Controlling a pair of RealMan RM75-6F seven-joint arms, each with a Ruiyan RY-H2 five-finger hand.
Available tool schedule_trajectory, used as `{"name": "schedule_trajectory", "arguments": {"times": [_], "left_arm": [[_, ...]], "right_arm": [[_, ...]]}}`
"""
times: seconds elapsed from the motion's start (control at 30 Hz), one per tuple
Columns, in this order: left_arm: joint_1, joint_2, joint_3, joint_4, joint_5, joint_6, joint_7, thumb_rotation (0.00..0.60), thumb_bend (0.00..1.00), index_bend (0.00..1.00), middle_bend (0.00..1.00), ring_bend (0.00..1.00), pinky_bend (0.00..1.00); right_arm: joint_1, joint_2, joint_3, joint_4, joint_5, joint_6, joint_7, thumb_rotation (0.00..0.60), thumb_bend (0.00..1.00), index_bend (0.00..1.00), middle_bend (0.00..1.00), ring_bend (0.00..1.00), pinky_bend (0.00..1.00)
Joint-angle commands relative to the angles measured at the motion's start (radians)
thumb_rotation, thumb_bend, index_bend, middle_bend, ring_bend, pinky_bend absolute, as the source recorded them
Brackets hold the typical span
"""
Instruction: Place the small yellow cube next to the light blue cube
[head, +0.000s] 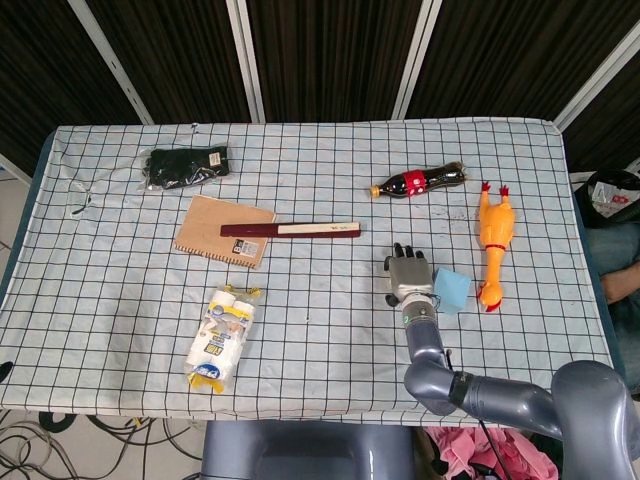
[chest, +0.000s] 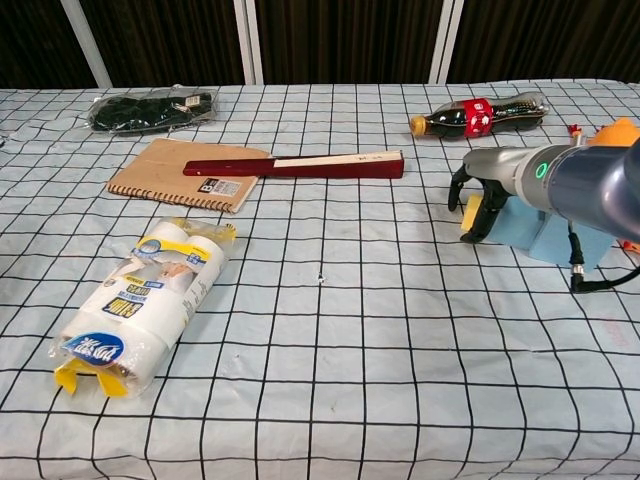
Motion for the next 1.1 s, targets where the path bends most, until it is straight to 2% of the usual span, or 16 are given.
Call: {"name": "schedule_trajectory", "arguments": {"times": [0.03,0.2,0.33,0.4,0.53,0.6,0.73,0.83,0.97,1.1], "left_arm": [[0.000,0.000,0.000,0.000,0.001,0.000,-0.001,0.600,0.04,0.20,0.06,0.00,0.00],[-0.001,-0.003,-0.001,0.003,0.000,0.001,0.000,0.600,0.04,0.20,0.06,0.00,0.00],[-0.001,-0.004,-0.001,0.004,0.002,0.002,-0.003,0.600,0.04,0.20,0.06,0.00,0.00],[-0.001,-0.004,-0.001,0.004,0.005,0.002,-0.006,0.600,0.04,0.20,0.06,0.00,0.00],[-0.001,-0.003,0.000,0.003,0.009,0.002,-0.015,0.600,0.04,0.20,0.06,0.00,0.00],[-0.002,-0.001,0.003,0.002,0.015,0.001,-0.027,0.600,0.04,0.20,0.06,0.00,0.00],[-0.003,0.007,0.009,0.001,0.030,-0.001,-0.059,0.600,0.04,0.19,0.07,0.00,0.00],[-0.004,0.008,0.010,0.005,0.032,-0.002,-0.063,0.600,0.04,0.19,0.07,0.00,0.00],[-0.005,0.007,0.010,0.010,0.036,-0.002,-0.068,0.600,0.04,0.19,0.07,0.00,0.00],[-0.006,0.006,0.011,0.017,0.043,0.000,-0.074,0.600,0.04,0.19,0.07,0.00,0.00]], "right_arm": [[-0.003,0.010,0.020,-0.022,-0.032,-0.006,0.038,0.600,0.24,0.19,0.00,0.00,0.09],[-0.040,0.072,0.054,-0.119,-0.182,0.018,0.155,0.600,0.24,0.13,0.00,0.00,0.09],[-0.119,0.189,0.071,-0.269,-0.340,0.051,0.285,0.600,0.24,0.12,0.00,0.00,0.09],[-0.166,0.260,0.061,-0.342,-0.413,0.065,0.331,0.600,0.24,0.12,0.00,0.00,0.09],[-0.296,0.416,-0.003,-0.486,-0.595,0.129,0.423,0.600,0.23,0.11,0.00,0.00,0.09],[-0.402,0.497,-0.079,-0.539,-0.765,0.186,0.516,0.600,0.23,0.11,0.00,0.00,0.09],[-0.574,0.567,-0.233,-0.501,-1.092,0.302,0.721,0.600,0.23,0.11,0.00,0.00,0.09],[-0.681,0.564,-0.319,-0.411,-1.258,0.421,0.828,0.600,0.23,0.11,0.00,0.00,0.09],[-0.786,0.513,-0.358,-0.284,-1.340,0.559,0.862,0.600,0.23,0.11,0.00,0.00,0.09],[-0.842,0.469,-0.366,-0.191,-1.347,0.602,0.907,0.600,0.23,0.11,0.00,0.00,0.09]]}}
